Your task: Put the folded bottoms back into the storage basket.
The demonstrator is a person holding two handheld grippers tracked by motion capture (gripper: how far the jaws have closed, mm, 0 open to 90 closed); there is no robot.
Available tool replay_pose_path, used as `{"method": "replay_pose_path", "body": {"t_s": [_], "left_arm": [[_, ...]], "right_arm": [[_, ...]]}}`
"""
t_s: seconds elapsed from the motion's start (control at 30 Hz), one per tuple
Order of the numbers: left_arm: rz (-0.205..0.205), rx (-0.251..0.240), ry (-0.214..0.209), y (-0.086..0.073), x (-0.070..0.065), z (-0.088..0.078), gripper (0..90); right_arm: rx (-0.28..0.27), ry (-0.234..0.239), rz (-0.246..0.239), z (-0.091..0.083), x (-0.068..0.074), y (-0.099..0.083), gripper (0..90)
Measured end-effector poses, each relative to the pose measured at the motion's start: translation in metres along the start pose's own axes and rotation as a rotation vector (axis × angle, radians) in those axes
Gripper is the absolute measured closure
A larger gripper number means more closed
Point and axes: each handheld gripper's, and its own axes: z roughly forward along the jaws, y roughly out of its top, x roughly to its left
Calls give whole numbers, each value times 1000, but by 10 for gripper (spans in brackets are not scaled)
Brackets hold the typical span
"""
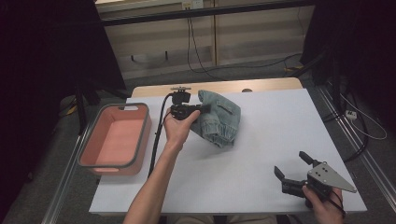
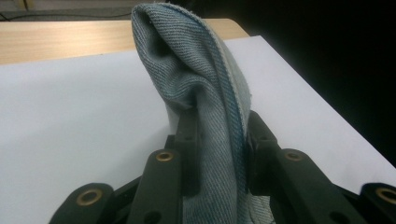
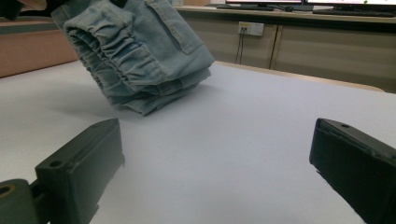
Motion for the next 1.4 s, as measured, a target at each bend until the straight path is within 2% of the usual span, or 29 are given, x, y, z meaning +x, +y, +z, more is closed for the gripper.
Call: {"method": "replay_pose_path", "body": {"t_s": [0.1,0.17,0.23,0.5,0.7,0.8,0.97,1.13,1.4], "left_arm": [[14,1,-5,2,2,-6,720],[12,-17,-6,4,2,-12,721],[27,-24,-7,6,2,-18,721],[38,-43,12,13,9,-38,723],[51,-49,-4,16,12,-48,723],[32,-71,3,17,11,-53,724],[51,-97,23,16,10,-63,723],[75,-102,6,17,7,-72,724],[80,-134,-21,21,4,-94,725]], "right_arm": [[1,0,-1,0,0,0,24],[0,-2,1,0,0,0,24],[1,-1,1,1,0,0,24],[-3,-4,3,-2,0,0,23],[1,-10,1,-2,0,-1,23],[2,-13,1,-2,0,-1,23],[2,-9,3,-2,0,-1,23],[2,-13,2,-3,-1,-1,23],[1,-4,1,-3,0,-1,23]]}}
